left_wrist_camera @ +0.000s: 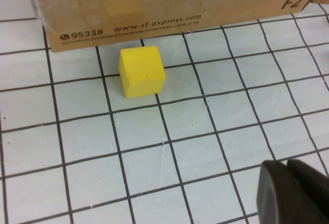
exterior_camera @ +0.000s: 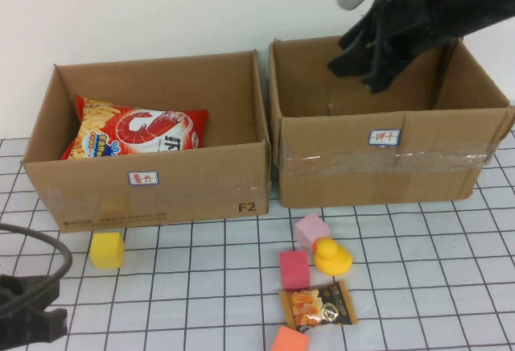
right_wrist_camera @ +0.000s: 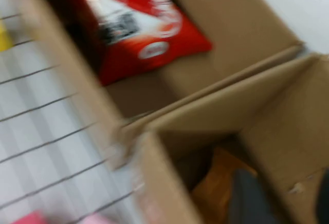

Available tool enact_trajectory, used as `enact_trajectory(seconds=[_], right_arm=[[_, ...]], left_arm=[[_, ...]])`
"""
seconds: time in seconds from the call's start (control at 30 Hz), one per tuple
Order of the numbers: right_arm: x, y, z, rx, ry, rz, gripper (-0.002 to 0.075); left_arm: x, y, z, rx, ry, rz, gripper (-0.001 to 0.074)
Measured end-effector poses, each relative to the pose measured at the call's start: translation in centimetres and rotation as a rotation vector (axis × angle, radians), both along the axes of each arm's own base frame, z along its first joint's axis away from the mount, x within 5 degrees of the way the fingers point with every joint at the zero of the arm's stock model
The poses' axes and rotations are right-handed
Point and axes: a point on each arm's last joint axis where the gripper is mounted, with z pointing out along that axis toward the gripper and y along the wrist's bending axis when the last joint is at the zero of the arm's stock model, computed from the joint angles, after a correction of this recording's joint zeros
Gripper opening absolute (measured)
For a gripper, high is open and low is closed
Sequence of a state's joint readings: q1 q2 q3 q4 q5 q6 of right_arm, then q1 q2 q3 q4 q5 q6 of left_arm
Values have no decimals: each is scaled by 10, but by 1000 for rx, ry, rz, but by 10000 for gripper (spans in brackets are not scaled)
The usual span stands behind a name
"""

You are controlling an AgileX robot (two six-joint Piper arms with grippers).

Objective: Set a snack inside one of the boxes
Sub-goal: Place the biscuit in the biscuit box, then pick up the biscuit

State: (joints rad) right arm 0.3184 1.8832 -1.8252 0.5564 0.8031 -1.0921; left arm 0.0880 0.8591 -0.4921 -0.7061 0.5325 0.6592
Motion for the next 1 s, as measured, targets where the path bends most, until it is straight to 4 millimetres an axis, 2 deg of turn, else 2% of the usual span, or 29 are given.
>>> enact_trajectory(seconds=[0.1, 0.17, 0.33, 0.5, 0.63, 0.73, 0.83, 1.0], right_arm=[[-22, -5, 19, -38, 31, 63, 130], [-32, -7, 24, -65, 70, 104, 55], [-48, -10, 14, -136, 218, 193, 8], [-53, -12, -15, -171, 342, 202, 3], [-64, -8, -56, -256, 442, 264, 2], [-83, 6, -84, -351, 492, 368, 2], [-101, 23, -105, -468, 467, 442, 2], [-119, 44, -125, -587, 411, 510, 2]], left_arm=[[0, 0, 0, 9, -3, -8, -1], [0, 0, 0, 12, -5, -11, -1], [0, -1, -3, -1, -11, -10, -1], [0, -2, -3, -15, -21, -18, -1], [0, -2, -4, -13, -23, -22, -1], [-1, -2, -6, -21, -20, -14, -1], [-1, -2, -5, -21, -25, -14, -1], [0, -2, -5, -10, -39, -20, -1]])
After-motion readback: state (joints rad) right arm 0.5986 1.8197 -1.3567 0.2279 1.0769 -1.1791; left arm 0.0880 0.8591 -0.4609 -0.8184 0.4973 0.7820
